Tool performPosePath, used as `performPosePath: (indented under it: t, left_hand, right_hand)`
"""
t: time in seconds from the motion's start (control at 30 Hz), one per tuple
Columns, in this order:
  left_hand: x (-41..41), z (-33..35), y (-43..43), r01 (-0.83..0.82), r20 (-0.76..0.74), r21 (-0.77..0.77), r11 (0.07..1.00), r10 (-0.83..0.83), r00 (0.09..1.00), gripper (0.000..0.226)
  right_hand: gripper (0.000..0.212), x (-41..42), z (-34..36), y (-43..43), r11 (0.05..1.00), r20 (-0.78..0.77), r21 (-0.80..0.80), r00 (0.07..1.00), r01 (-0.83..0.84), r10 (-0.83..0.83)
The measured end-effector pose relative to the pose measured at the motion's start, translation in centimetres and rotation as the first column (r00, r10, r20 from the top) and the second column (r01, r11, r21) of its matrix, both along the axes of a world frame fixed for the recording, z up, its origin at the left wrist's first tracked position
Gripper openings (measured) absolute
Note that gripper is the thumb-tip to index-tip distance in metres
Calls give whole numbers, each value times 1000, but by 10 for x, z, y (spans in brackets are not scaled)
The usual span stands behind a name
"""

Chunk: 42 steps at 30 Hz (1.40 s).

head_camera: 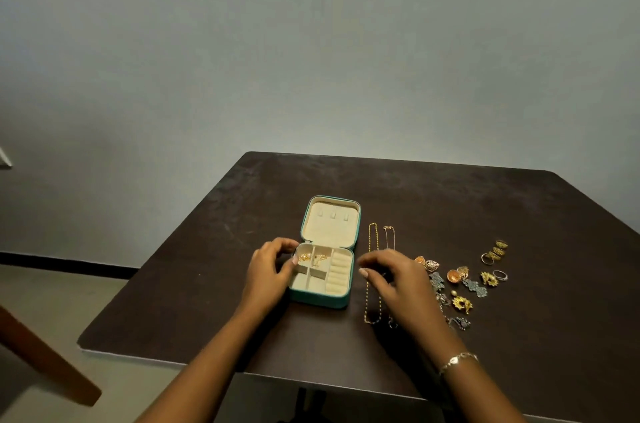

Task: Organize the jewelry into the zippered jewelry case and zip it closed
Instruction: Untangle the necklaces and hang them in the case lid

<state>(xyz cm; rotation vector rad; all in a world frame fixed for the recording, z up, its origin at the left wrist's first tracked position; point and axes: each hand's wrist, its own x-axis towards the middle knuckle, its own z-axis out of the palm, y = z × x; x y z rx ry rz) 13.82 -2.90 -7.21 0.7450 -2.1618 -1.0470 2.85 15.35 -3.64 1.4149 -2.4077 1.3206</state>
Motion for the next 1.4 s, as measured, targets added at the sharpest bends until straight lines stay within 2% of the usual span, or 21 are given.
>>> performPosePath:
  t: [0.13,0.23,0.4,0.6,0.9,1.13,1.4]
  left_hand:
    - [1,-7,1,16,-10,-42,999,-17,1000,20]
    - [1,-9,2,9,-29,-46,999,-10,1000,19]
    - [1,-10,0,15,-24,-60,998,-16,1000,18]
    - [0,-12,-3,12,-39,-59,998,-15,999,17]
    - [-1,-8,0,16,-17,-95,995,-18,1000,19]
    - [-3,-6,0,-6,-4,-128,992,6,1000,19]
    - [-2,14,0,18,-74,-90,996,-25,997,24]
  right_hand:
    - [13,-5,12,-33,997,-2,72,1000,-16,17]
    - [16,-5,17,-59,980,-60,201,998,-9,21]
    - [27,-8,11,-89,912,-163,409,979,-44,120]
    - [24,-11,12,-98,864,-291,500,926,-66,239]
    - [18,-18,7,-96,899,-252,421,936,-123,246]
    - [15,-20,17,-96,956,31,226,982,-189,187]
    - [10,-14,42,-84,964,302,-15,918,-265,257]
